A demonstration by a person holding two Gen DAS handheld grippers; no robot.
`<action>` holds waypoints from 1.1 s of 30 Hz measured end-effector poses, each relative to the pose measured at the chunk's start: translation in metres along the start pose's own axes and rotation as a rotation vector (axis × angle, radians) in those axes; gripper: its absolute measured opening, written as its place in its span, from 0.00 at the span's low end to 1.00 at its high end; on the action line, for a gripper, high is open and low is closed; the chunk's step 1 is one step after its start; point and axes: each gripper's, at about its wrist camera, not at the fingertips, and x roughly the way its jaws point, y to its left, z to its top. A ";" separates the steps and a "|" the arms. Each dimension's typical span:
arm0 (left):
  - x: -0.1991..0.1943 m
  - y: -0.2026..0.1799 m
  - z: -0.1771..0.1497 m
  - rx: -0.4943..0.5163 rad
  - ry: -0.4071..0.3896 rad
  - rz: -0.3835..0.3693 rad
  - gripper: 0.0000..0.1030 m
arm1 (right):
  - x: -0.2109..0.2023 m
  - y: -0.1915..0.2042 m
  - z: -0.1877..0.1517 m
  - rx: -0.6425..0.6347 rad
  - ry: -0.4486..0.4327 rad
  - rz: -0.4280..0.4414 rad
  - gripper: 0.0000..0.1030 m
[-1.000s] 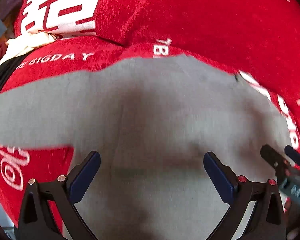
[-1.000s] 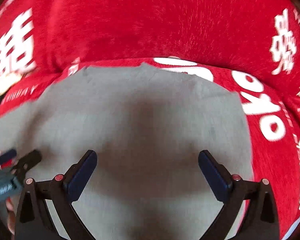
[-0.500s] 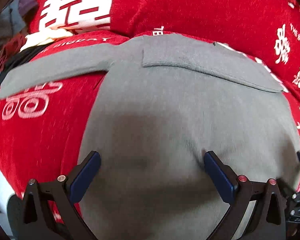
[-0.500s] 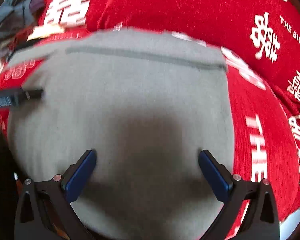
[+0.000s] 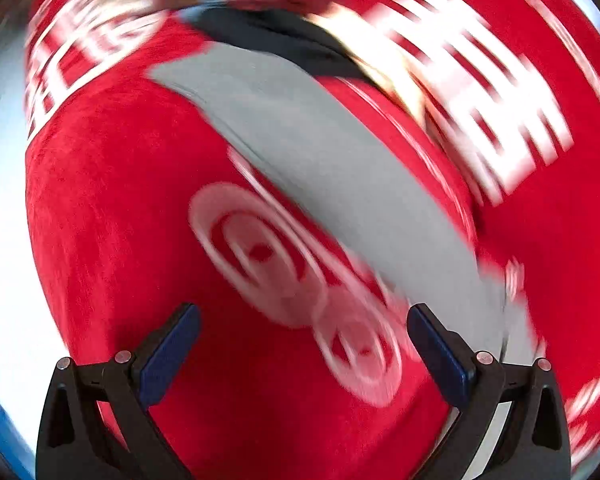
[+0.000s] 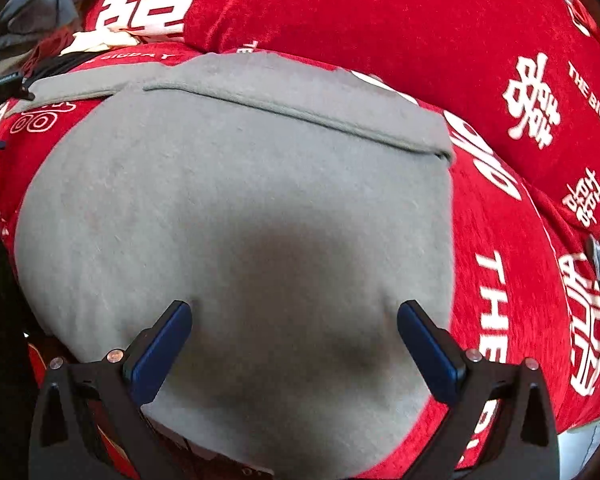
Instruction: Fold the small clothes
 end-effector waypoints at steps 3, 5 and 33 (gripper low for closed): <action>0.011 0.014 0.044 -0.056 -0.030 -0.002 1.00 | 0.002 0.016 0.008 -0.034 -0.002 0.008 0.99; 0.022 0.013 0.065 -0.056 -0.034 0.042 1.00 | 0.002 0.029 0.013 -0.071 0.001 0.000 0.99; -0.036 -0.029 0.096 0.178 -0.246 -0.046 0.10 | 0.184 0.208 0.290 -0.102 0.099 -0.017 0.99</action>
